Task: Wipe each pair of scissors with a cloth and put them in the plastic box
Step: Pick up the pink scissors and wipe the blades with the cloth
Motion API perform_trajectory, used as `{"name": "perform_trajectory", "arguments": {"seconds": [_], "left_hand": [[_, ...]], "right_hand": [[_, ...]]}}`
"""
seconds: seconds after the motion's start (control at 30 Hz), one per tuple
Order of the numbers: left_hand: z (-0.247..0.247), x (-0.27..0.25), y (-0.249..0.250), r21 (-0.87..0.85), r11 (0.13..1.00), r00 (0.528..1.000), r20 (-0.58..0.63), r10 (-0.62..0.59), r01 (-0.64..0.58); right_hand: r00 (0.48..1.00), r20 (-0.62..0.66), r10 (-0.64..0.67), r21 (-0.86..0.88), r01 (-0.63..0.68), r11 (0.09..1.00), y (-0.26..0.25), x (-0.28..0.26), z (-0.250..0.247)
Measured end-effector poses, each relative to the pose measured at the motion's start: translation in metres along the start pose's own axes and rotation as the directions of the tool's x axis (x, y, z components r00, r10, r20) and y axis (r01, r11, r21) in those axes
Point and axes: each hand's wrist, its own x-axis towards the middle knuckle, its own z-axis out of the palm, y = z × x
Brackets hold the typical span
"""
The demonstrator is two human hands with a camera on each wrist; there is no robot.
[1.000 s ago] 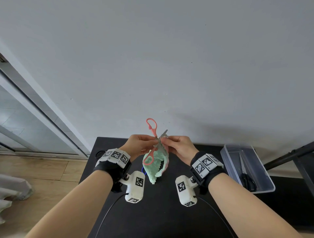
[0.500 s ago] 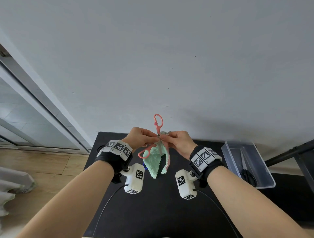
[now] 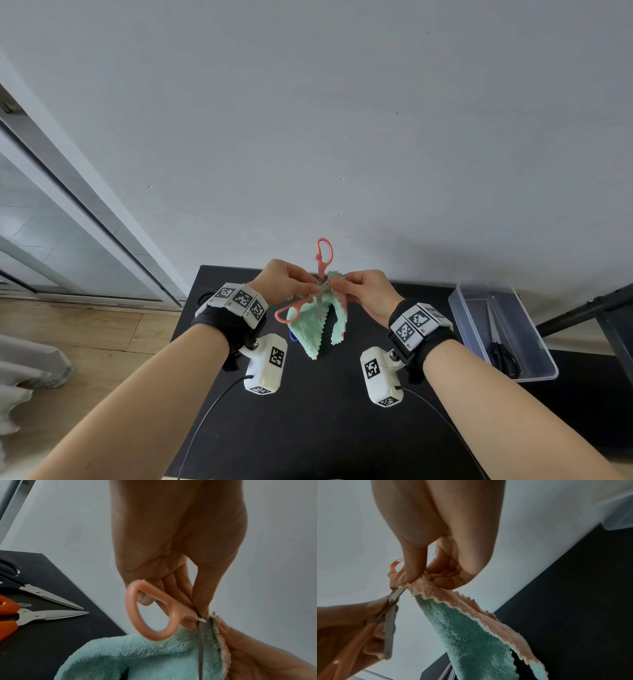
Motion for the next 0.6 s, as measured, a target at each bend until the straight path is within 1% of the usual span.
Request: {"name": "perform_trajectory", "arguments": {"seconds": [0.33, 0.43, 0.47, 0.6], "left_hand": [[0.002, 0.000, 0.000, -0.015, 1.000, 1.000, -0.006, -0.008, 0.008], [-0.002, 0.000, -0.003, -0.028, 0.999, 0.999, -0.023, -0.027, 0.027], [-0.003, -0.001, -0.004, -0.057, 0.998, 0.999, -0.040, -0.034, 0.031], [0.000, -0.001, -0.007, -0.207, 0.978, 0.995, -0.089, -0.037, 0.018]], "right_hand": [[0.998, -0.063, 0.002, 0.050, 0.001, 0.999, 0.005, 0.001, -0.010], [0.991, -0.137, 0.002, 0.152, 0.019, 0.988, 0.001, -0.002, -0.019], [0.990, -0.141, 0.003, 0.175, 0.022, 0.984, 0.000, -0.004, -0.022], [0.999, -0.045, 0.017, 0.230, -0.006, 0.973, 0.001, -0.009, -0.016]]}}
